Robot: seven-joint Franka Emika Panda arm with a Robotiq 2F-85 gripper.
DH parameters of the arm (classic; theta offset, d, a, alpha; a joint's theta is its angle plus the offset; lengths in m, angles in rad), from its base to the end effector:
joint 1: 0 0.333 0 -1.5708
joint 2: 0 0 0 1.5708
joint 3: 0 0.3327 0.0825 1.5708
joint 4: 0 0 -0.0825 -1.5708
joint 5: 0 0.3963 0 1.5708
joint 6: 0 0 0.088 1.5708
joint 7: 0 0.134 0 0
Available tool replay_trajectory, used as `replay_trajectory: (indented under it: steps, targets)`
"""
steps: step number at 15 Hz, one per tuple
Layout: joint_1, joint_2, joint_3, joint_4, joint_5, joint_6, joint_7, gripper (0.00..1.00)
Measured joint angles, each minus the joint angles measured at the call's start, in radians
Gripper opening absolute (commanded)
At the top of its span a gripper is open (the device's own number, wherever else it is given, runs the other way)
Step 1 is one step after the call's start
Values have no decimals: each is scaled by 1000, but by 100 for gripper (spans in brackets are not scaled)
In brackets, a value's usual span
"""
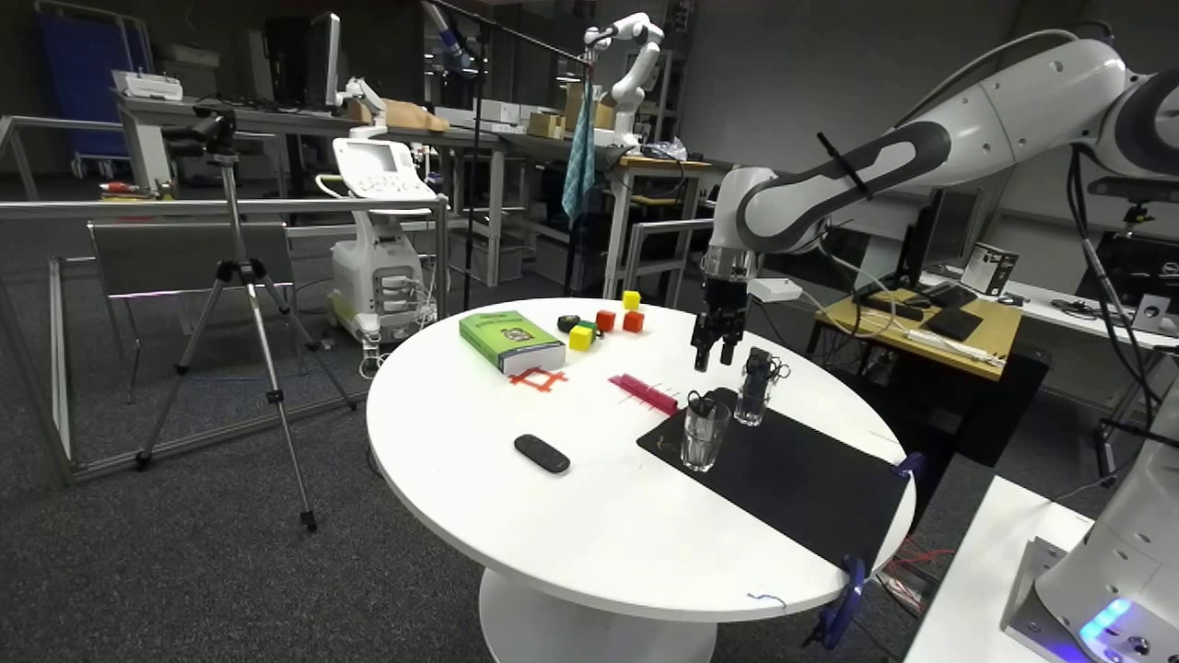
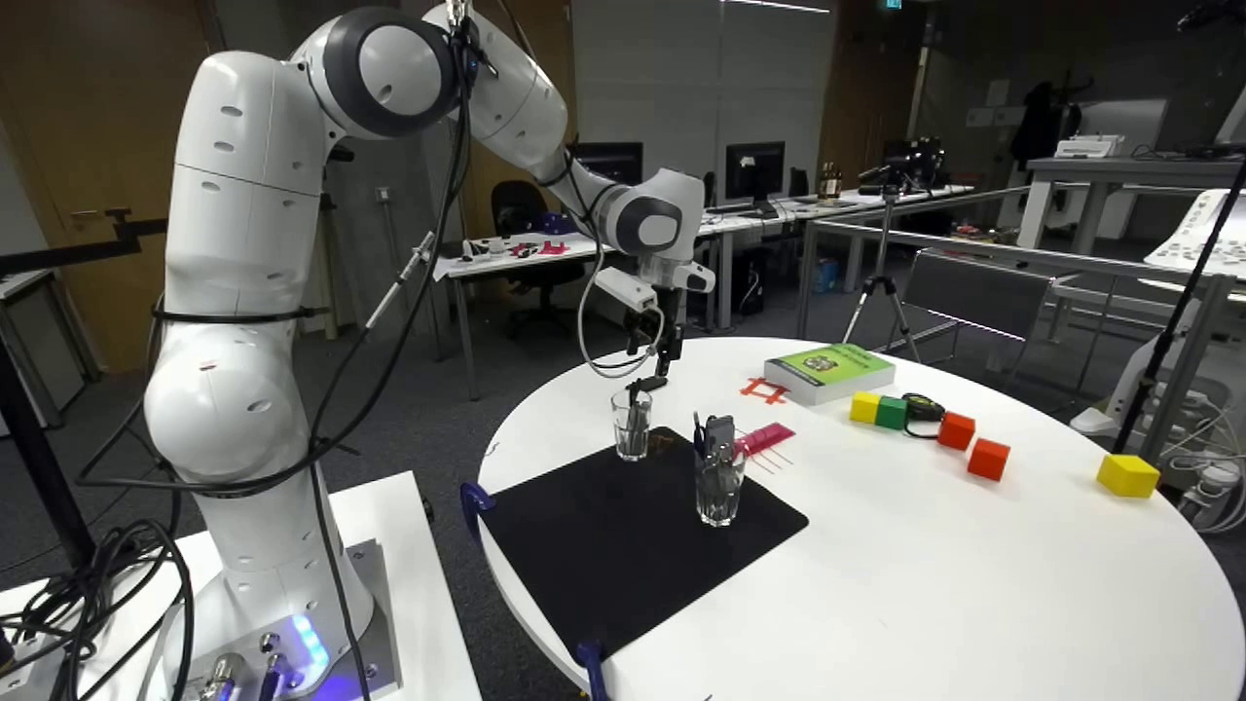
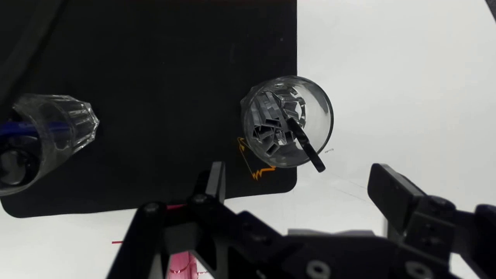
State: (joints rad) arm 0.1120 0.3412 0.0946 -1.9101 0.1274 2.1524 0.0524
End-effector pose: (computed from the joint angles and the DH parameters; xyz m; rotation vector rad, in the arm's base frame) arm 0.6093 0.1338 0.2932 -3.0136 -0.1131 0.1734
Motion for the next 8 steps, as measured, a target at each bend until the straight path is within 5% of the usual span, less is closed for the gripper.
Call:
replay_trajectory:
  steps: [8]
  targets:
    - [30,64,8,29,-44,0,0,97]
